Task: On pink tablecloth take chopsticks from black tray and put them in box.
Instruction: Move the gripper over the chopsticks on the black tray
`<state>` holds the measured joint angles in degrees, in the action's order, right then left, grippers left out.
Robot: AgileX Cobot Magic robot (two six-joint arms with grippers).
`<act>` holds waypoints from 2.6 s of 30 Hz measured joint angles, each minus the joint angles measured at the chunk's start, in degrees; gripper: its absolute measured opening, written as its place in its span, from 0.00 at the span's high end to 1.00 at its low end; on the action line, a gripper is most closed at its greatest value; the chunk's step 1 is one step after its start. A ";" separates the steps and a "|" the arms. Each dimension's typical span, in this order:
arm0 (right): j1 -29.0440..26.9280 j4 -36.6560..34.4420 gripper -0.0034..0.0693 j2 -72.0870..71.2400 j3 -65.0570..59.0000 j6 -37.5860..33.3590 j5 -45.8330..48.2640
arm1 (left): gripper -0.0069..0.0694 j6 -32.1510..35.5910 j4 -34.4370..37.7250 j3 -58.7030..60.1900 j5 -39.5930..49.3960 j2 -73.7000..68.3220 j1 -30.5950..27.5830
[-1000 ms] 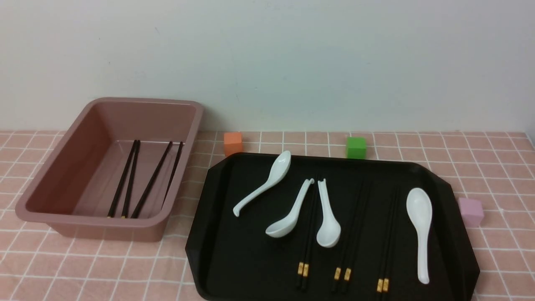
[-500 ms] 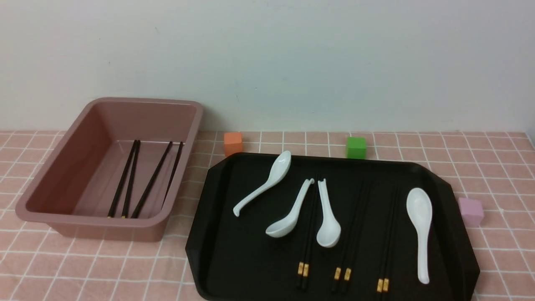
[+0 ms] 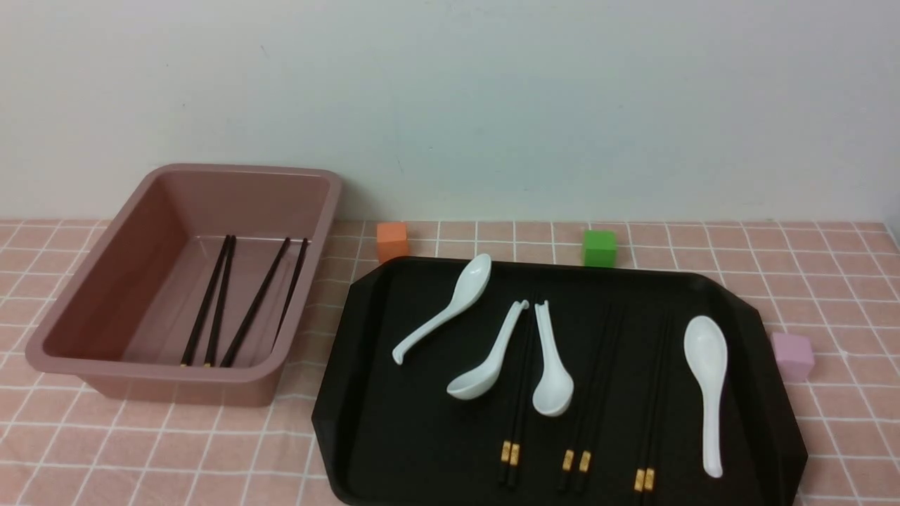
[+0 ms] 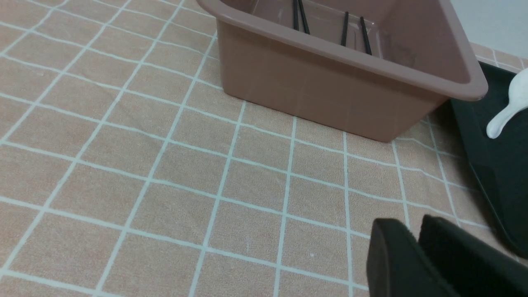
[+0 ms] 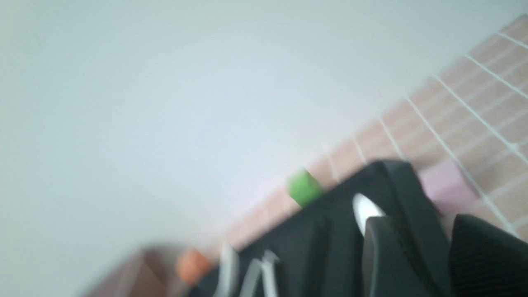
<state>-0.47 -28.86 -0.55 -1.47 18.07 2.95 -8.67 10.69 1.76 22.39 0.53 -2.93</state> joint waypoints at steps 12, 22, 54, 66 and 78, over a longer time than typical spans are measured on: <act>0.02 3.21 0.84 21.83 29.26 -20.51 37.00 | 0.75 0.00 0.00 0.00 0.00 0.00 0.00; 3.27 10.17 0.95 55.38 44.59 -22.85 51.84 | 0.74 0.00 0.00 0.00 0.05 0.00 0.00; 29.17 33.05 0.37 106.64 64.16 15.56 39.98 | 0.69 0.00 0.00 0.00 0.05 0.00 0.00; 28.92 32.24 0.42 108.95 65.34 15.86 40.38 | 0.68 0.00 0.00 0.00 0.05 0.00 0.00; 28.80 31.17 0.75 109.12 65.70 15.86 41.28 | 0.67 0.00 0.00 0.00 0.05 0.00 0.00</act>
<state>28.33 2.31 108.57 64.22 33.93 44.23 -8.67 10.69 1.76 22.44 0.53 -2.93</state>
